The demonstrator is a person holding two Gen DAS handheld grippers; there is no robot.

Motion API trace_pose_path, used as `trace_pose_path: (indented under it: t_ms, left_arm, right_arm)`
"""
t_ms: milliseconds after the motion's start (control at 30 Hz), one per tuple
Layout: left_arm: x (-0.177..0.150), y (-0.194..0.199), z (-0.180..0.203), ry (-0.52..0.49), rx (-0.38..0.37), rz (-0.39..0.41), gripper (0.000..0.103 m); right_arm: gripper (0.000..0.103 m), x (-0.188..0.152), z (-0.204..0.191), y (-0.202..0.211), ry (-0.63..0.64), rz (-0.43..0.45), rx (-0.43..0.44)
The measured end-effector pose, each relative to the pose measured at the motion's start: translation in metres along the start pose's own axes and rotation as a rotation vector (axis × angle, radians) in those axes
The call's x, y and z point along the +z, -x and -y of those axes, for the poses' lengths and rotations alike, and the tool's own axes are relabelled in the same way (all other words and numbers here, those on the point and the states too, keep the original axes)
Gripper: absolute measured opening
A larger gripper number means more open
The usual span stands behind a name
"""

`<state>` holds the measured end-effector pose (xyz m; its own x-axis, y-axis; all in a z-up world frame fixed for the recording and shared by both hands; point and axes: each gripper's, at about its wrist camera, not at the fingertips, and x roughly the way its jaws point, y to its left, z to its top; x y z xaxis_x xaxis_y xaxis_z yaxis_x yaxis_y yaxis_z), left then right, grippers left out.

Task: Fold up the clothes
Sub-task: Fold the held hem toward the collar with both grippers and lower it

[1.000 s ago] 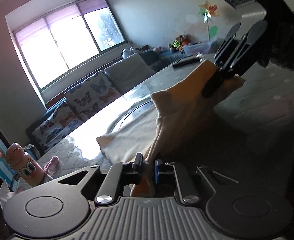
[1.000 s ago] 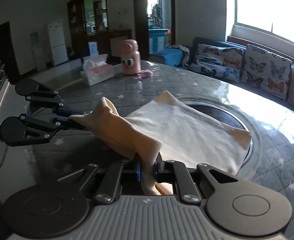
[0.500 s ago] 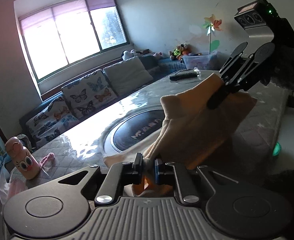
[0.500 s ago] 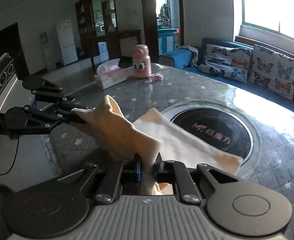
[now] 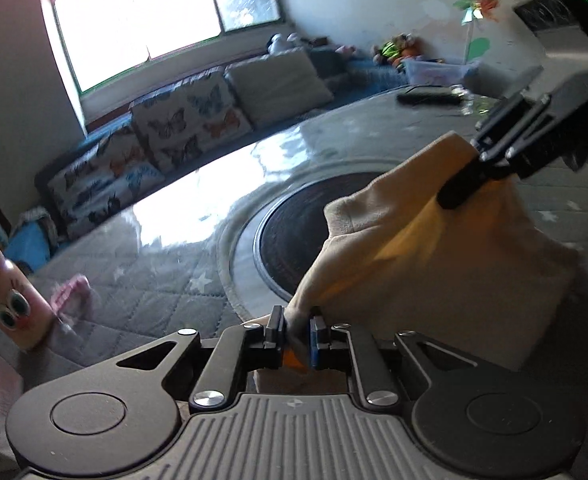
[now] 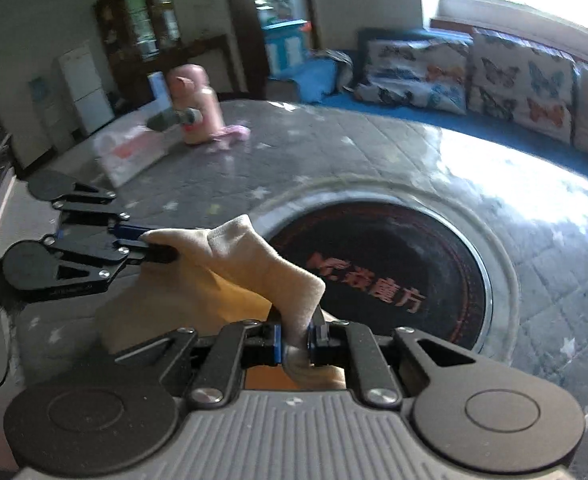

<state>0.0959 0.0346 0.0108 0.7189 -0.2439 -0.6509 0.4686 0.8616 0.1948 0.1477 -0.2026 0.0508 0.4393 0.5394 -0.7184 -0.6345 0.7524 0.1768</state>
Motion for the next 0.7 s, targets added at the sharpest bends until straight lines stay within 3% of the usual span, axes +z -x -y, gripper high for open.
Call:
trace_pose_path:
  t_ms: [167,233,267,333,533,667,700]
  left_arm:
    - [-0.006,-0.023,-0.010,0.047,0.003,-0.035,0.019]
    - [-0.007,-0.023,-0.010,0.043,0.018,-0.030,0.022]
    - [-0.007,-0.022,-0.010,0.043,0.022,-0.029,0.023]
    - [-0.006,-0.020,-0.010,0.048,0.039,-0.024,0.036]
    - [-0.006,-0.010,-0.019,0.082,0.082,-0.003,0.049]
    - [-0.004,-0.002,-0.028,0.134,0.129,-0.001,0.051]
    - [-0.002,0.001,-0.029,0.146,0.140,0.009,0.049]
  right_arm:
    - [0.025,-0.011,0.023,-0.027,-0.090,-0.003,-0.052]
    - [0.046,-0.017,0.031,-0.025,-0.140,0.024,-0.066]
    - [0.046,-0.021,0.034,-0.018,-0.154,0.041,-0.075]
    - [0.046,-0.028,0.038,-0.004,-0.179,0.076,-0.095]
    - [0.046,-0.056,0.042,0.029,-0.215,0.112,-0.155]
    - [0.043,-0.072,0.044,0.035,-0.254,0.111,-0.184]
    - [0.037,-0.073,0.047,0.033,-0.270,0.109,-0.179]
